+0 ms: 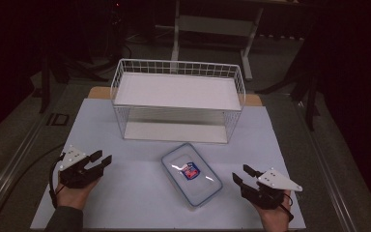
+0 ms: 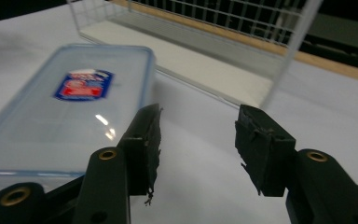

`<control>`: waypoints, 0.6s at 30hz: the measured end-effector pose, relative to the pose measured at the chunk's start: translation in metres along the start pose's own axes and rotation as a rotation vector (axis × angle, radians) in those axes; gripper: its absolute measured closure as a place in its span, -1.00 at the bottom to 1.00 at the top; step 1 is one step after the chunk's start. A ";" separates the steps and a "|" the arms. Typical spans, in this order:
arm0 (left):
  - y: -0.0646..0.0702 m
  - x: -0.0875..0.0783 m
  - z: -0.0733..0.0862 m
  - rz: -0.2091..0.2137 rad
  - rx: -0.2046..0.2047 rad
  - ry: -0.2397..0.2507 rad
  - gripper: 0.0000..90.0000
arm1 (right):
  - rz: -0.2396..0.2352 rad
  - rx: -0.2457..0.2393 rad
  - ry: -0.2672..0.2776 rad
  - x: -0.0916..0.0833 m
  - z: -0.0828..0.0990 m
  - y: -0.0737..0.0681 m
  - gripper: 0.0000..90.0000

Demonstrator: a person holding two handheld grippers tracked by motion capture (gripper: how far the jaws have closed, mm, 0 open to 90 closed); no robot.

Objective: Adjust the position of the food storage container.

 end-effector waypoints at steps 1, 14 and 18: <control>0.002 0.001 0.000 0.000 0.008 -0.003 0.24 | -0.009 -0.007 0.004 0.000 -0.002 -0.003 0.11; 0.010 0.005 -0.001 0.018 0.050 -0.007 0.21 | -0.200 -0.088 0.003 0.007 -0.018 -0.066 0.40; 0.010 0.005 0.000 0.013 0.053 -0.013 0.21 | -0.242 -0.099 -0.007 0.010 -0.017 -0.079 0.69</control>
Point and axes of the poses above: each handheld gripper's, and its own axes: x roughly forward along the jaws, z roughly out of its underside, y roughly to its right, the point moved 2 cm from there along x, roughly forward along the jaws, and after that the axes turned 13 degrees about z, right-handed, at the moved point
